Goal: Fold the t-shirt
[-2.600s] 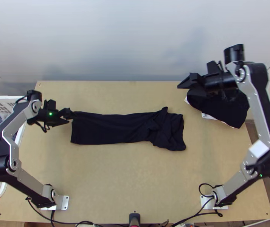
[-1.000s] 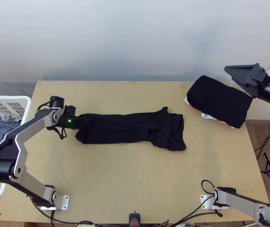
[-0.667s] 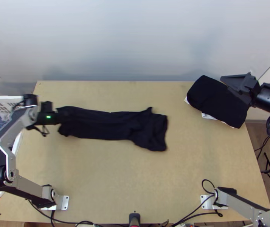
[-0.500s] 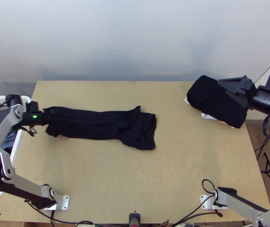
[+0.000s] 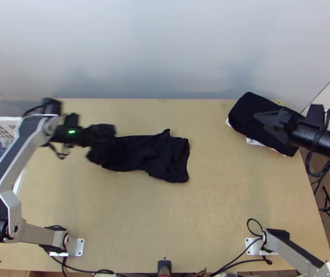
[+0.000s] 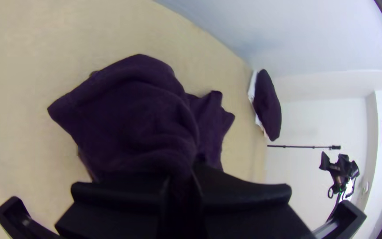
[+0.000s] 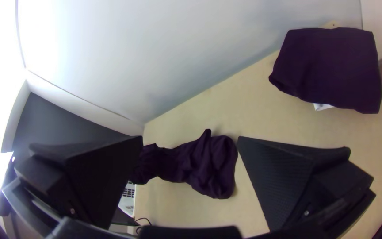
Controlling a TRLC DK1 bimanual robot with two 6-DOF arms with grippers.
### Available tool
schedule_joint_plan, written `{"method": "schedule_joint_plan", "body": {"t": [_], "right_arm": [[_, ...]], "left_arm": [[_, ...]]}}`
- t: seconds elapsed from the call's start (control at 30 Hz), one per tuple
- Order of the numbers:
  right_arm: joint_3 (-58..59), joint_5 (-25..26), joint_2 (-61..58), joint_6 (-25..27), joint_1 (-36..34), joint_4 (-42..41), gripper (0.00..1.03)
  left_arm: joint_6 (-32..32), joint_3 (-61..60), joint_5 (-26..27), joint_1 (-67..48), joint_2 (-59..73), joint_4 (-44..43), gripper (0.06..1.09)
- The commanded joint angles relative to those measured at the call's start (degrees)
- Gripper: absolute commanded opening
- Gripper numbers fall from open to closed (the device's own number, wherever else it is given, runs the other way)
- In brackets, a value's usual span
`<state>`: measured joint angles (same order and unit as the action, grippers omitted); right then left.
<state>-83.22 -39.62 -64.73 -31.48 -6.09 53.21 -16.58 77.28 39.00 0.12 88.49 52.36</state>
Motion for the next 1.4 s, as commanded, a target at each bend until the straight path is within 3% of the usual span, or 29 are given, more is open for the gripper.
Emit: {"method": "schedule_joint_plan", "body": {"t": [0.0, 0.67, 0.7, 0.73, 0.77, 0.8, 1.03, 1.17, 1.27, 1.37], "right_arm": [[9.0, 0.0, 3.1, -0.2, 0.2, -2.3, 0.99], [20.7, 0.0, 12.0, -2.4, 0.1, -3.9, 0.99], [21.3, 0.0, 12.4, -2.5, 0.3, -3.9, 0.99], [21.9, 0.1, 13.0, -3.0, 0.9, -3.9, 0.99], [22.5, 0.1, 13.4, -3.3, 1.4, -4.2, 0.99], [23.4, 0.1, 13.9, -3.9, 2.2, -4.5, 0.99], [32.9, 0.3, 16.0, -5.4, 7.3, -9.4, 0.99], [37.9, 5.0, 16.0, -5.3, 11.8, -13.8, 0.99], [37.6, 5.6, 12.4, -7.3, 14.0, -14.7, 0.99], [34.8, 5.3, 4.5, -11.0, 16.9, -11.1, 0.99]], "left_arm": [[-10.3, 6.7, -1.0, -19.5, 3.7, -4.5, 0.09], [-17.3, 18.7, -4.6, -33.3, 24.0, -10.7, 0.09], [-17.7, 19.7, -4.6, -34.0, 25.0, -10.7, 0.16], [-18.0, 20.6, -4.6, -34.6, 25.9, -10.7, 0.44], [-18.2, 21.5, -4.6, -35.2, 26.7, -10.7, 0.86], [-18.4, 22.5, -4.6, -35.9, 27.5, -10.7, 1.06], [-18.8, 30.0, -4.6, -37.5, 28.0, -11.1, 1.04], [-19.2, 32.6, -4.6, -34.7, 26.6, -12.3, 1.04], [-20.1, 33.6, -4.7, -31.1, 25.2, -12.3, 1.04], [-14.2, 33.9, -5.0, -27.1, 24.8, -6.6, 1.04]]}}
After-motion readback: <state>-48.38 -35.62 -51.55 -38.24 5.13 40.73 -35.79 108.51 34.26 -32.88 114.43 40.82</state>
